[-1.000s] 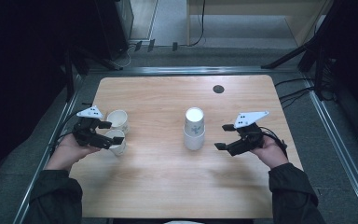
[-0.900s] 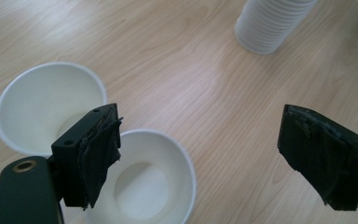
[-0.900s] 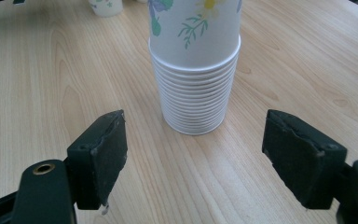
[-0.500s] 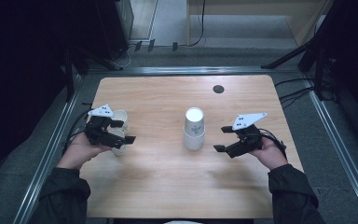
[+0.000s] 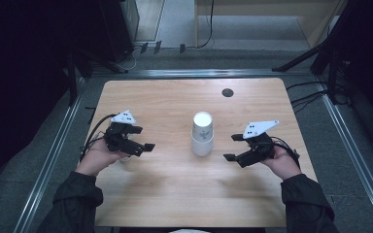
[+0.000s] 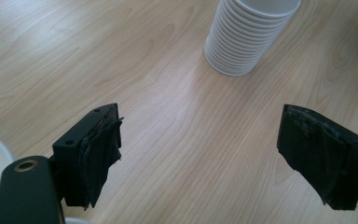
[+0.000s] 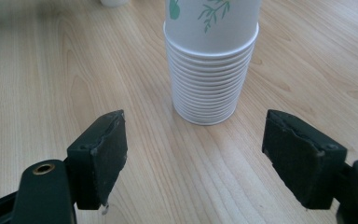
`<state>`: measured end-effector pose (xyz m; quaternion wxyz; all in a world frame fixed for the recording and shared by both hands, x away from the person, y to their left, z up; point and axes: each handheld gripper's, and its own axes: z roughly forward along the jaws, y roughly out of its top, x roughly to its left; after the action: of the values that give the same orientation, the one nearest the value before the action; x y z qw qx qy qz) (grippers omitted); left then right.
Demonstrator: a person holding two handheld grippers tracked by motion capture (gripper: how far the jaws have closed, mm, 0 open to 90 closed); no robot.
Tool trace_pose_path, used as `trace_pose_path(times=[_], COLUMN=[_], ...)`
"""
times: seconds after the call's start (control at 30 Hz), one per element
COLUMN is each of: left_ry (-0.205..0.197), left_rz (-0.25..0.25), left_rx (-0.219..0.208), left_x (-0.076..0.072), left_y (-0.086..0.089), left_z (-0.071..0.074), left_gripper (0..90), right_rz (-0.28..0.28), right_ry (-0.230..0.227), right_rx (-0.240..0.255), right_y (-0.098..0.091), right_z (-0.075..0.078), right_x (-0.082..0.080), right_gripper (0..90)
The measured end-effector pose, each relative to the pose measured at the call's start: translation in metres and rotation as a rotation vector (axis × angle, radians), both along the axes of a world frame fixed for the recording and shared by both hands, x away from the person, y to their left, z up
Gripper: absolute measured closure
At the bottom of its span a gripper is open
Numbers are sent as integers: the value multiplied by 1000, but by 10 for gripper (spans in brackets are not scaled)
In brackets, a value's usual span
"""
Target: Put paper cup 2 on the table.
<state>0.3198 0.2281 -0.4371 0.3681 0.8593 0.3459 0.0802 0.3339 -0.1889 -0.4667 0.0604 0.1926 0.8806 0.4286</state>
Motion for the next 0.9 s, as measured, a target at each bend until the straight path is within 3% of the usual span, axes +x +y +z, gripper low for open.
trace_pose_path(times=[0.3,0.57,0.73,0.9], left_ry=[-14,-10,-6,-4], left_rz=[-43,-50,-72,-80], left_rx=[8,-25,6,10], left_x=[-1,-2,-4,-6], left_y=[-25,-42,-52,-57], left_z=[-5,-11,-17,-21], left_gripper=[137,140,140,140], right_rz=[-4,4,8,27], right_ry=[3,-1,2,1], right_rx=[-6,-21,-25,-28], right_y=[-1,1,2,7], right_z=[-2,-4,-5,-6], right_x=[-5,-9,-11,-13], right_gripper=[222,222,222,222])
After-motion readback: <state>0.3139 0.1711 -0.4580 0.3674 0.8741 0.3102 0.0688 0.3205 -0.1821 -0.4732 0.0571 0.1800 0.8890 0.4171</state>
